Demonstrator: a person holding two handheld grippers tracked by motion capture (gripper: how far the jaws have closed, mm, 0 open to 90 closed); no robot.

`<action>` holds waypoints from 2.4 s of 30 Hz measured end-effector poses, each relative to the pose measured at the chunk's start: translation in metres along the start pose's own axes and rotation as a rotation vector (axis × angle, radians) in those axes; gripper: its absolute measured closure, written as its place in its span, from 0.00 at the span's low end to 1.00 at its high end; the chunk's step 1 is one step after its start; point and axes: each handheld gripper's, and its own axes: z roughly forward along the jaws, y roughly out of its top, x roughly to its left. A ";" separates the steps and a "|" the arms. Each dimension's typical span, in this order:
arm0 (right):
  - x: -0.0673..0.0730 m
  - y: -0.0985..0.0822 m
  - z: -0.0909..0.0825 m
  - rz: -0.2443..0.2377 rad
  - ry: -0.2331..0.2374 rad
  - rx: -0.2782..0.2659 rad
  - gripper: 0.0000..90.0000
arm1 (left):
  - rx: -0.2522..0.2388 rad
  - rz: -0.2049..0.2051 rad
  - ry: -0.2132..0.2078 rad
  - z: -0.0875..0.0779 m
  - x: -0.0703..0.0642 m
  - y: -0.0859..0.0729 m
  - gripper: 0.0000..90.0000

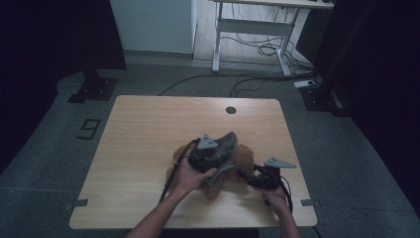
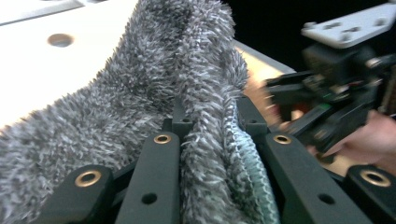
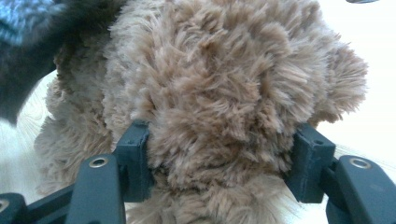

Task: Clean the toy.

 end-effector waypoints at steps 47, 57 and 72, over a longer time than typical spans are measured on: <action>-0.005 0.000 0.000 0.021 0.000 0.029 0.51 | 0.038 -0.137 0.273 -0.073 0.083 -0.083 0.83; -0.006 -0.001 0.000 0.025 -0.002 0.029 0.51 | 0.077 -0.236 0.241 -0.066 0.104 -0.107 0.83; -0.007 -0.002 -0.001 0.018 0.000 0.033 0.51 | -0.041 -0.109 0.162 -0.066 0.073 -0.015 0.83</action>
